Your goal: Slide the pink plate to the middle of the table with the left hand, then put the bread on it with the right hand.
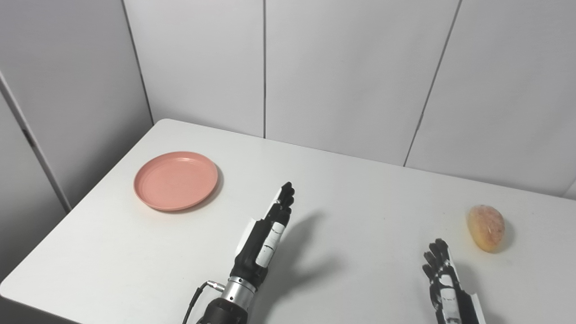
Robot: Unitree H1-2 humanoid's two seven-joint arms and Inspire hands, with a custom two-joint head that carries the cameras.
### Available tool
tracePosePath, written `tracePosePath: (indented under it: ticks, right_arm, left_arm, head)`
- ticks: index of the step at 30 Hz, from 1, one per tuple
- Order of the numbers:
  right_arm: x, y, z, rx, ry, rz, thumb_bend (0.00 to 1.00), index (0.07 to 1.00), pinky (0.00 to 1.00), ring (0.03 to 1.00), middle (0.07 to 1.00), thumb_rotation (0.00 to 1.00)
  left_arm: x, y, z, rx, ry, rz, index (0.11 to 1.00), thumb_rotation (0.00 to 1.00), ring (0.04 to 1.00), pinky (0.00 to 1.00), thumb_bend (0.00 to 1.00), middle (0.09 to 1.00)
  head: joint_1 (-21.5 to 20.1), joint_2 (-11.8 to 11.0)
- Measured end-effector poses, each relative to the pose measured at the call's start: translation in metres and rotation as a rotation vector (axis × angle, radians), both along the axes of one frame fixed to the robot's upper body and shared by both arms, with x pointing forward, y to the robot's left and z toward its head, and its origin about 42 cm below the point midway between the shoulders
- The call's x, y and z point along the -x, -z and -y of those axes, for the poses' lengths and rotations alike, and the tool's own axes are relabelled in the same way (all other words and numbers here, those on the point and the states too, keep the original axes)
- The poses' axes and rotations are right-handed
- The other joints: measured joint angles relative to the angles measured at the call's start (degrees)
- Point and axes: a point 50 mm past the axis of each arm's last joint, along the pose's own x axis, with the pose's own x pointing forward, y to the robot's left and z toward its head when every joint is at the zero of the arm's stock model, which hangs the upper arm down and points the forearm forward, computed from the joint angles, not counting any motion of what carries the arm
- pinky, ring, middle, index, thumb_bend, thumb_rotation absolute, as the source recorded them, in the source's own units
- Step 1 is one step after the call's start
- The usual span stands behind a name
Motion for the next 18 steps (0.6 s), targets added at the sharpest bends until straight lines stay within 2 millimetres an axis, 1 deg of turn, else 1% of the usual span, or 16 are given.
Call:
tracePosePath:
  ticks: [3,4,6,9,15,18]
  right_arm:
    - [-0.001,0.000,0.000,-0.039,-0.019,0.001,0.64,1.000,1.00,1.000,1.000,0.97]
    - [-0.001,0.000,0.001,-0.044,-0.026,0.001,0.61,1.000,1.00,1.000,1.000,0.97]
    - [-0.001,0.000,0.003,-0.043,-0.030,0.002,0.59,1.000,1.00,1.000,1.000,0.98]
    - [-0.001,0.000,0.008,-0.040,-0.034,0.001,0.60,1.000,1.00,1.000,1.000,0.98]
    - [-0.001,0.000,0.011,-0.044,-0.026,0.002,0.59,1.000,1.00,1.000,1.000,0.96]
    - [-0.002,0.000,0.012,-0.044,-0.025,0.001,0.59,1.000,1.00,1.000,1.000,0.97]
  left_arm:
    - [-0.001,0.001,0.015,-0.020,0.004,0.000,1.000,1.00,1.000,1.00,0.78,1.000]
    - [-0.001,0.001,0.018,-0.026,0.004,0.002,1.000,1.00,1.000,1.00,0.77,1.000]
    - [-0.002,0.001,0.023,-0.034,0.004,0.012,1.000,1.00,1.000,1.00,0.75,1.000]
    - [-0.002,0.001,0.024,-0.036,-0.009,0.020,1.000,1.00,1.000,1.00,0.71,1.000]
    - [-0.005,0.000,0.027,-0.028,-0.016,0.035,1.000,1.00,1.000,1.00,0.72,1.000]
    - [-0.007,-0.002,0.027,0.014,-0.034,0.063,1.000,1.00,1.000,1.00,0.73,1.000]
  head:
    - [0.90,-0.36]
    - [0.98,-0.44]
    - [1.33,-0.80]
    - [1.95,-0.89]
    - [2.39,-1.50]
    - [2.57,-1.59]
